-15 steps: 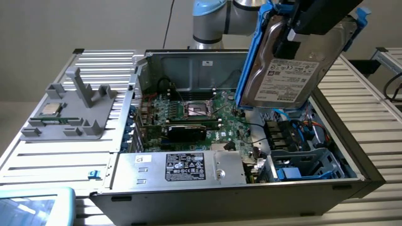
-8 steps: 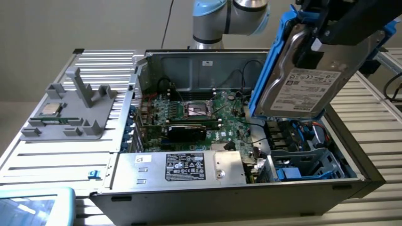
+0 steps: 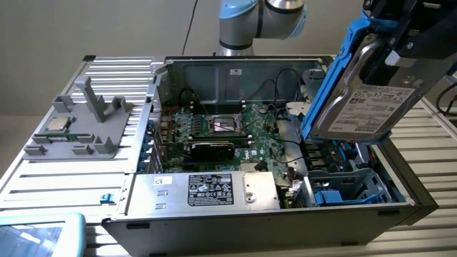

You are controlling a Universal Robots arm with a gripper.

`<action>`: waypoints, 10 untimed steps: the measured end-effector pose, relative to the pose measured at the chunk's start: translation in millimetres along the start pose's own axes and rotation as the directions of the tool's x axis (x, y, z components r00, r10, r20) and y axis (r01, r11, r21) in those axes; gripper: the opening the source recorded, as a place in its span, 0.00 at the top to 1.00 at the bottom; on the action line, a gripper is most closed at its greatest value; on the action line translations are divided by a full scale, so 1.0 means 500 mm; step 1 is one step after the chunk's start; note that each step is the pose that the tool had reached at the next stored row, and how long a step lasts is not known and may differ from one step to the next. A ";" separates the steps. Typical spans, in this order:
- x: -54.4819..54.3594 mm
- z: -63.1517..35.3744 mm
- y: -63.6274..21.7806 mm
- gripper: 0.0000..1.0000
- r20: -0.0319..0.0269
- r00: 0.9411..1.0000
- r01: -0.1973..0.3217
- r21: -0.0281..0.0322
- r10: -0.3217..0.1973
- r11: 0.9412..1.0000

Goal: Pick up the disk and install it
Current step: 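Pick up the disk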

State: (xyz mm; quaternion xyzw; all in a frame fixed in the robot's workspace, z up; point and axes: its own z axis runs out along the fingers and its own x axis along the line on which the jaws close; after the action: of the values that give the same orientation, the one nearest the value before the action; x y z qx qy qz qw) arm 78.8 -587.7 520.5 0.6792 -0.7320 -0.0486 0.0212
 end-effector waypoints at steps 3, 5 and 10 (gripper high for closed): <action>0.002 -0.002 -0.015 0.63 0.000 1.000 0.000 0.000 0.000 1.000; 0.003 -0.002 -0.024 0.63 -0.001 1.000 0.000 0.001 0.000 1.000; 0.004 -0.005 -0.044 0.63 -0.005 1.000 0.000 0.003 0.000 1.000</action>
State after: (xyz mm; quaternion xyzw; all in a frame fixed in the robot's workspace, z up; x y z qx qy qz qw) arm 100.9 -591.6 520.4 0.6793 -0.7321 -0.0457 0.0220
